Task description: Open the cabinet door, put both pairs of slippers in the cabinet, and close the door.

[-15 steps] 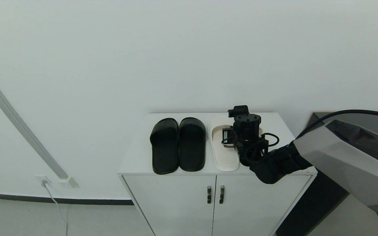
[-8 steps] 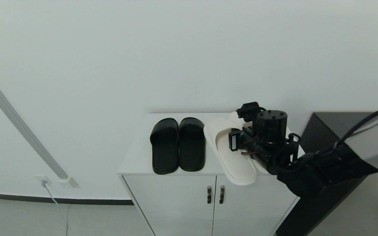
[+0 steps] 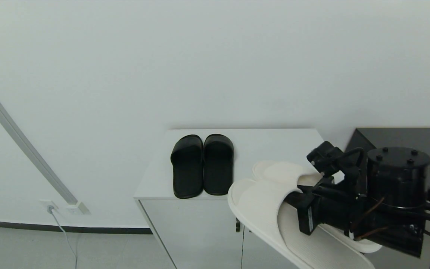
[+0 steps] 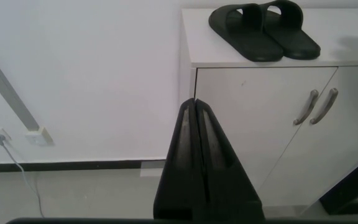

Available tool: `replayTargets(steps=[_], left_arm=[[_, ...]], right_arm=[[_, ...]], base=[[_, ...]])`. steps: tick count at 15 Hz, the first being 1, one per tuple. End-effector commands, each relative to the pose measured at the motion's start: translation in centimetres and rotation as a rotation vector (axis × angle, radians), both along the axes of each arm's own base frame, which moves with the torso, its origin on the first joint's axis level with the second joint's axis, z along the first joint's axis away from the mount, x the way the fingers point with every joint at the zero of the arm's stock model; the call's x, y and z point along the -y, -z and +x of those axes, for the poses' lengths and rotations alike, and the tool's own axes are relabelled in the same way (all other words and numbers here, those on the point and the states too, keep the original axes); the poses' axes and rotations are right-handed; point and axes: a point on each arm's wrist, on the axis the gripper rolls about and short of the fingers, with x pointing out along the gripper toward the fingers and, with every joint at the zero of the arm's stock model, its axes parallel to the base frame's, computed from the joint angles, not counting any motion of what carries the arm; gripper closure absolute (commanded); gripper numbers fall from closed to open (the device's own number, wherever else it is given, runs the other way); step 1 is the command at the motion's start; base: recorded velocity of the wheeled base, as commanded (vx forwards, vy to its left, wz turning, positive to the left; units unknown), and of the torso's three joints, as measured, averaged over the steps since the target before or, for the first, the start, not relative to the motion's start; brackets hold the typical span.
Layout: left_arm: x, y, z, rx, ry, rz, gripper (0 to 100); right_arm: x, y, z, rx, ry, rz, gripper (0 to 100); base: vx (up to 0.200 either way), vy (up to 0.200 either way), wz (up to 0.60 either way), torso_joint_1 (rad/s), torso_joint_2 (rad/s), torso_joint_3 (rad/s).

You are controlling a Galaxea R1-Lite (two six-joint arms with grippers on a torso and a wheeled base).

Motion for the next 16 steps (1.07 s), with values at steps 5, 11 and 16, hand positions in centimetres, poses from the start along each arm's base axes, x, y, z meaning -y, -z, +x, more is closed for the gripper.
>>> replayTargets(steps=[5,11,16], left_arm=[[0.0,0.0,0.0,0.0,0.0,-0.002,100],[0.0,0.0,0.0,0.0,0.0,-0.002,100],[0.0,0.0,0.0,0.0,0.0,-0.003,100]], right_arm=[[0.7,-0.9,-2.0,0.015,-0.066,0.03,100],[0.8,-0.4,-2.0,0.004,-0.06,0.015,100],[1.0,0.0,-2.2,0.006,-0.063,-0.004,100]], base=[[-0.04,0.0,0.0,0.0,0.0,0.0],[-0.167,0.0,0.0,0.0,0.0,0.001],[0.0,0.0,0.0,0.0,0.0,0.0]])
